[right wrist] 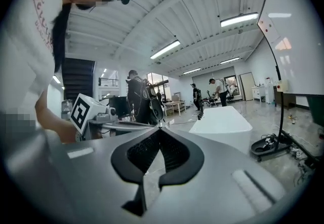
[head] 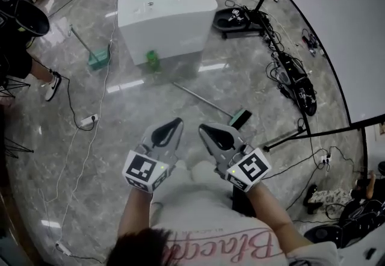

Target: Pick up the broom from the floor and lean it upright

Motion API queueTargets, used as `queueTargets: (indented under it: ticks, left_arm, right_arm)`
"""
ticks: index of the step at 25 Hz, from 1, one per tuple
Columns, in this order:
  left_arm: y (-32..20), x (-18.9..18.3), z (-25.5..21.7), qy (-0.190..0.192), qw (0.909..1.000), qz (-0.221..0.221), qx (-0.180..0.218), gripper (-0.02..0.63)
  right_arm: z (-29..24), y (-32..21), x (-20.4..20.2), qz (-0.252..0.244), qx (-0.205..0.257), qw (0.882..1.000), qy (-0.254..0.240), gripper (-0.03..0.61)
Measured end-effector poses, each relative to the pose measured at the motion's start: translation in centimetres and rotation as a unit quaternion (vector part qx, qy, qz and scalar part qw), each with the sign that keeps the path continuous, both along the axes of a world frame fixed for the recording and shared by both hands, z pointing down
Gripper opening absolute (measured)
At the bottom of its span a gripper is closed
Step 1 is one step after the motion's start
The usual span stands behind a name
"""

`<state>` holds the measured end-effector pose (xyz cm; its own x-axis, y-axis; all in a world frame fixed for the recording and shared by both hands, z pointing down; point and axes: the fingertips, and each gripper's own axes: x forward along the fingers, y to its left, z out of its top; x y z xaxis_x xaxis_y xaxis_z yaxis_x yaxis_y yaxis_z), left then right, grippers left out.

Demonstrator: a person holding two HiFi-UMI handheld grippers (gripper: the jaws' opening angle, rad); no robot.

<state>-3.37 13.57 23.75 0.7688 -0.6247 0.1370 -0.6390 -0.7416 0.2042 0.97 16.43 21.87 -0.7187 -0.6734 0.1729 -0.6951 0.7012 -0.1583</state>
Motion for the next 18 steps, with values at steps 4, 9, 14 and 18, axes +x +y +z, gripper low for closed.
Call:
queueTargets:
  ticks: [4, 9, 14, 18]
  left_arm:
    - [-2.9, -0.9, 1.2, -0.004, 0.9998, -0.012, -0.016, -0.008]
    - [-7.1, -1.1, 2.4, -0.010, 0.9991, -0.027, -0.032, -0.008]
    - [-11.5, -1.0, 4.3, -0.034, 0.9979, -0.027, -0.048, -0.008]
    - [-16.1, -0.2, 5.6, -0.057, 0.9971, -0.014, -0.049, -0.008]
  right_arm:
    - [0.2, -3.0, 0.3, 0.013, -0.024, 0.999, -0.029, 0.002]
    - [2.2, -7.3, 0.4, 0.013, -0.040, 0.999, -0.011, 0.002]
    - [3.9, -12.4, -0.1, 0.000, -0.048, 0.999, 0.003, 0.002]
    - [5.2, -17.5, -0.2, -0.035, -0.056, 0.998, 0.023, 0.002]
